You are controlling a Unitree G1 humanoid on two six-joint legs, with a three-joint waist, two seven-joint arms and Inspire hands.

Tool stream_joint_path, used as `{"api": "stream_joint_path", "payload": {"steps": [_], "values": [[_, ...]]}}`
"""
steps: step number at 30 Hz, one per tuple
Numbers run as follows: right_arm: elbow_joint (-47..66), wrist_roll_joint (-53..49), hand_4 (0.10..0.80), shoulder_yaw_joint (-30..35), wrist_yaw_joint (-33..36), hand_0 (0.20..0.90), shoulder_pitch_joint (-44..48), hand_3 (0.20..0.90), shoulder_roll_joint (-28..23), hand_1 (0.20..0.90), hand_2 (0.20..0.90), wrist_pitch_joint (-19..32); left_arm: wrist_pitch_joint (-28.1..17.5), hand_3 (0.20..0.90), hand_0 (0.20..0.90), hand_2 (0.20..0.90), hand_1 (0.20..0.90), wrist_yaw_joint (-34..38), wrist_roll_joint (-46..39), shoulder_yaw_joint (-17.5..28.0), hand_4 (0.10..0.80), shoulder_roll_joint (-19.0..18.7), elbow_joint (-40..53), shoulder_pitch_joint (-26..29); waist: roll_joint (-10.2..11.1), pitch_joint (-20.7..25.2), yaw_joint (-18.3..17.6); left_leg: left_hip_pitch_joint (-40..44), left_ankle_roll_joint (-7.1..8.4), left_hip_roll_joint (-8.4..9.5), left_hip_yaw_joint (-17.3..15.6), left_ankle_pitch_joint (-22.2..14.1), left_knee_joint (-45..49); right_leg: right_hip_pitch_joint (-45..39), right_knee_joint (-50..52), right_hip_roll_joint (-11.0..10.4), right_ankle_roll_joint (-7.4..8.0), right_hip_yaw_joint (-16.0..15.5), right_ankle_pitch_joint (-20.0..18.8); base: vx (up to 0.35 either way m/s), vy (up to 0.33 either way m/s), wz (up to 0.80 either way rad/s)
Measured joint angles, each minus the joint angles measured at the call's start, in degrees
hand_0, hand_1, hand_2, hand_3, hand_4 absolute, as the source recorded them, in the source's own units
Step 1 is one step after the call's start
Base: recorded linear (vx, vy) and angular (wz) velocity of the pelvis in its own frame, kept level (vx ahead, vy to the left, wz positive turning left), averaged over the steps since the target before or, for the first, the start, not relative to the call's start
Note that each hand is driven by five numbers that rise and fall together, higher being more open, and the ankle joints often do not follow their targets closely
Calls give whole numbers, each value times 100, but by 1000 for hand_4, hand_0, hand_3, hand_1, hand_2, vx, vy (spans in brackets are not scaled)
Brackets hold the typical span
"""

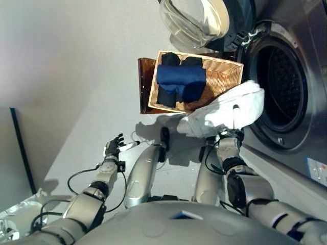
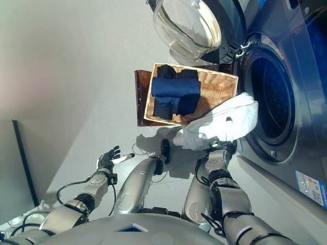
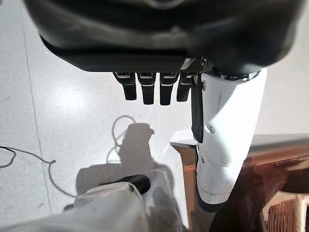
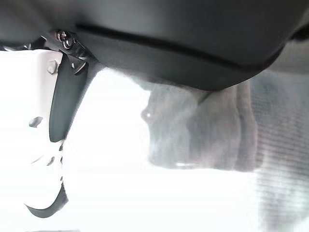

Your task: Pick up the clothes and place them into the washing machine

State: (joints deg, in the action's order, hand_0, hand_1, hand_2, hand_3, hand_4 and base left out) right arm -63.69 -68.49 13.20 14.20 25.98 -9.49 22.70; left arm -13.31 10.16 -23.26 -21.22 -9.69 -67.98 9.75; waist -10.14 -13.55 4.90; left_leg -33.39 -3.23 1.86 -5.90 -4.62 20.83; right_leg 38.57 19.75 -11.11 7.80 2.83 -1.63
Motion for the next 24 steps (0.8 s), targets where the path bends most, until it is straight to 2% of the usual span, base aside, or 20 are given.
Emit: {"api": "stream_joint_path", "payload": {"steps": [4,7,8,11,16,18,20,22,24], "values": [[180,12,300,336,372,200,247,200,-359,200,200,218,-59,900,900,900,900,-24,4,-28,800,64,80,-32,-77,2,-3,10,12,3,2,12,-62,8,-13,3,-34,4,22,4,-4,-1],[244,69,300,633,681,200,504,200,-859,200,200,270,-60,900,900,900,900,-23,6,-20,800,72,112,-52,-187,-8,65,98,19,19,-13,55,-190,0,-31,-7,-31,41,20,7,0,-3],[403,-41,300,944,909,200,696,200,-1033,200,200,229,-68,900,900,900,900,-21,6,-19,800,73,128,-112,-286,40,77,134,28,40,-16,98,-303,4,-62,-12,-26,55,16,8,3,-5],[427,-11,300,1115,1353,200,1010,200,-1090,200,200,483,-85,900,900,900,900,-15,8,-20,800,68,151,-193,-455,62,79,232,20,61,-34,174,-507,2,-106,-13,-25,90,16,7,-13,-5],[395,-45,300,1383,1746,200,1312,200,-1258,200,200,480,-92,900,900,900,900,-24,12,-20,800,50,226,-193,-498,55,93,298,-1,102,-67,198,-614,2,-137,-57,15,118,-4,0,0,0],[395,-50,300,1434,1826,200,1412,200,-1328,200,200,476,-96,900,900,900,900,-26,12,-20,800,46,236,-185,-519,48,93,301,-15,105,-83,204,-644,1,-184,-73,30,126,-14,0,0,0],[395,23,300,1310,1808,200,1504,200,-1667,200,200,472,-96,900,900,900,900,-34,13,-23,800,55,273,-164,-599,7,131,312,-50,137,-87,229,-690,-1,-207,-108,34,131,-16,0,0,0],[385,174,300,1205,1779,200,1733,200,-2394,200,200,475,-93,900,900,900,900,-33,10,-20,800,51,321,-156,-724,-88,222,355,-63,184,-125,250,-740,-1,-211,-127,82,177,-45,-14,-12,-3],[357,226,300,1084,1657,200,1871,200,-2423,200,200,512,-93,900,900,900,900,-33,5,-22,800,53,351,-175,-811,-148,244,385,-63,194,-139,255,-774,0,-200,-123,88,193,-46,-30,-8,-7]]}}
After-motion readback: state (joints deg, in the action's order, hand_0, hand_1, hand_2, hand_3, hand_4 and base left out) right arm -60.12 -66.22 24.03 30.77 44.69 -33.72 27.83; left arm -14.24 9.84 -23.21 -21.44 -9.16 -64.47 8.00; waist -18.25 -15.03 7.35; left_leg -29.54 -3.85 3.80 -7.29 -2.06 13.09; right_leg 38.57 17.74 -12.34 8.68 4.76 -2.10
